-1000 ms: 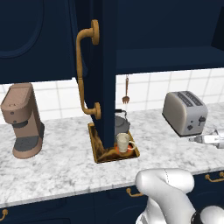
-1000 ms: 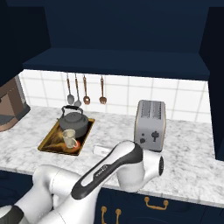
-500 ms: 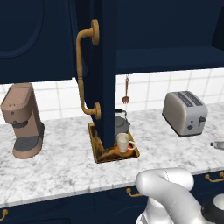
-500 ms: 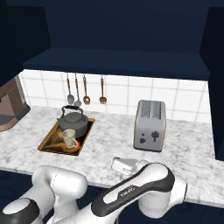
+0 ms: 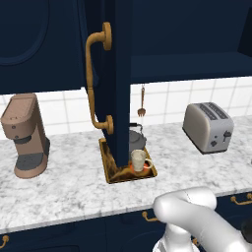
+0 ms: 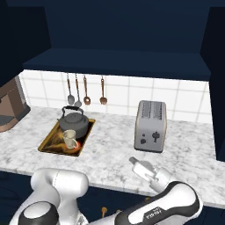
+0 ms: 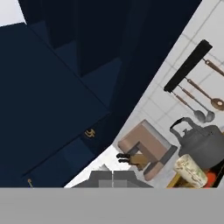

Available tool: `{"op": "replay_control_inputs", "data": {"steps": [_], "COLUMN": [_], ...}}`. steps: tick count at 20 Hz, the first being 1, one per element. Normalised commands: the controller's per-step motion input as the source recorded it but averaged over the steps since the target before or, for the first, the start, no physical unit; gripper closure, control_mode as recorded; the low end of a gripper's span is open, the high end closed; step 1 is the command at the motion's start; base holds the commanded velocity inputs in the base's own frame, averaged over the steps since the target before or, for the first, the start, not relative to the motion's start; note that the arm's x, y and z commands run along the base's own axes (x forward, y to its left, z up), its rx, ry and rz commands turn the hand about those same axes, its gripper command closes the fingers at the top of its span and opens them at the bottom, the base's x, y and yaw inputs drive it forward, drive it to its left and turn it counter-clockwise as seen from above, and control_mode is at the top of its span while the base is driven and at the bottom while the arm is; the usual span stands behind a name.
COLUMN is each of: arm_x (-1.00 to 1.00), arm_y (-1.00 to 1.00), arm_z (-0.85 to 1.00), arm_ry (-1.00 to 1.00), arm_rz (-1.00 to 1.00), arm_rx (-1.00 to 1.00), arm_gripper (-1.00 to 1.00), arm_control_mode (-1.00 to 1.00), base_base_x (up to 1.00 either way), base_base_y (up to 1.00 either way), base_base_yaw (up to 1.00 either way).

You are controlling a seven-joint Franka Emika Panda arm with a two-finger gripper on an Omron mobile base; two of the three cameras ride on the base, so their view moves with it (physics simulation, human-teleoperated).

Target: Pick the kettle from the counter and place it on the tray. Then pick the mug from the cabinet and place it on the tray. Then close the cabinet doors.

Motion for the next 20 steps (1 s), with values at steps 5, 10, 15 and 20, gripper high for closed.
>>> {"op": "replay_control_inputs", "data": {"steps": [5, 10, 15, 20], "arm_x": [0.03, 0.11, 0.19, 0.17], "arm_y": [-0.58, -0.38, -0.55, -0.53], "arm_z": [0.08, 0.19, 0.30, 0.15], "arm_ry": [-0.02, -0.01, 0.00, 0.01], "arm_rz": [0.00, 0.00, 0.00, 0.00], "arm_rx": [0.24, 0.13, 0.22, 0.13], "arm_gripper": [1.00, 1.00, 1.00, 1.00], "arm_control_mode": [-1.00, -1.00, -1.00, -1.00], "base_base_x": [0.00, 0.00, 0.00, 0.00], "base_base_y": [0.00, 0.00, 0.00, 0.00], "base_base_yaw": [0.00, 0.00, 0.00, 0.00]}}
